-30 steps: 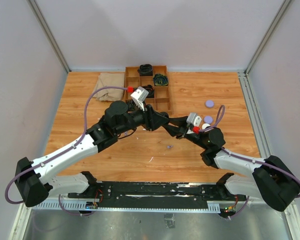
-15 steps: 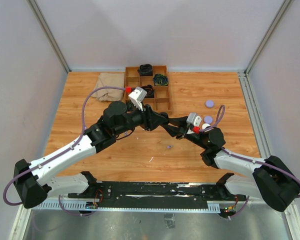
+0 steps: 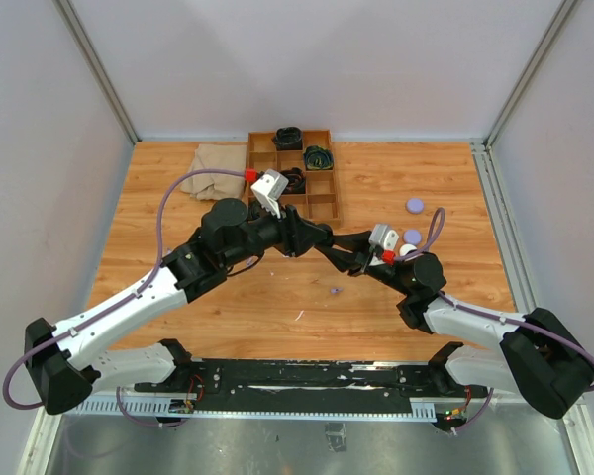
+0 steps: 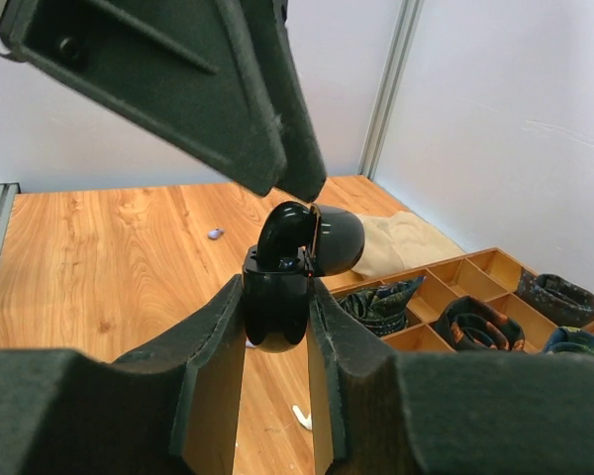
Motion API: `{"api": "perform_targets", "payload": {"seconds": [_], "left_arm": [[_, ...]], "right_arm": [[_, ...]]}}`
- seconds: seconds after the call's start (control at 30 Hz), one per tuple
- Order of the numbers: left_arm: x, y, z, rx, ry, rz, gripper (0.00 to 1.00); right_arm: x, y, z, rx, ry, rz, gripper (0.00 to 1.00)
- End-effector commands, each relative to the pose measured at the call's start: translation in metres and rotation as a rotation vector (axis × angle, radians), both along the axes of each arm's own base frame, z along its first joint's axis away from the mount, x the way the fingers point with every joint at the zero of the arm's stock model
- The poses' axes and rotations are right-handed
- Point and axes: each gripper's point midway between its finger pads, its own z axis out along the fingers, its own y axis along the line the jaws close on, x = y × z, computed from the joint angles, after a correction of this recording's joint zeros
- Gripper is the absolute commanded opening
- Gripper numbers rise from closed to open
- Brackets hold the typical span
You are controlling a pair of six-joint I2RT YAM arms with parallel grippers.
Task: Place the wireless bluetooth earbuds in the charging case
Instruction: Place the earbud in the charging case.
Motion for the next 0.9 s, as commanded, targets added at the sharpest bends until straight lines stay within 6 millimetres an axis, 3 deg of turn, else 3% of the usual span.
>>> {"api": "perform_targets", "payload": {"seconds": [0.0, 0.33, 0.87], "left_arm": [[-0.001, 0.000, 0.023, -0.014, -0.052, -0.006, 0.46], [0.001, 0.000, 0.019, 0.029, -0.028, 0.001, 0.45], [-0.013, -0.001, 0.011, 0.089, 0.013, -0.076, 0.44]], "right_arm": [[-0.008, 0.004, 0.021, 0.045, -0.055, 0.040, 0.01], [-0.008, 0.006, 0.020, 0.040, -0.060, 0.046, 0.01], [-0.008, 0.010, 0.023, 0.044, -0.077, 0.065, 0.01]]}}
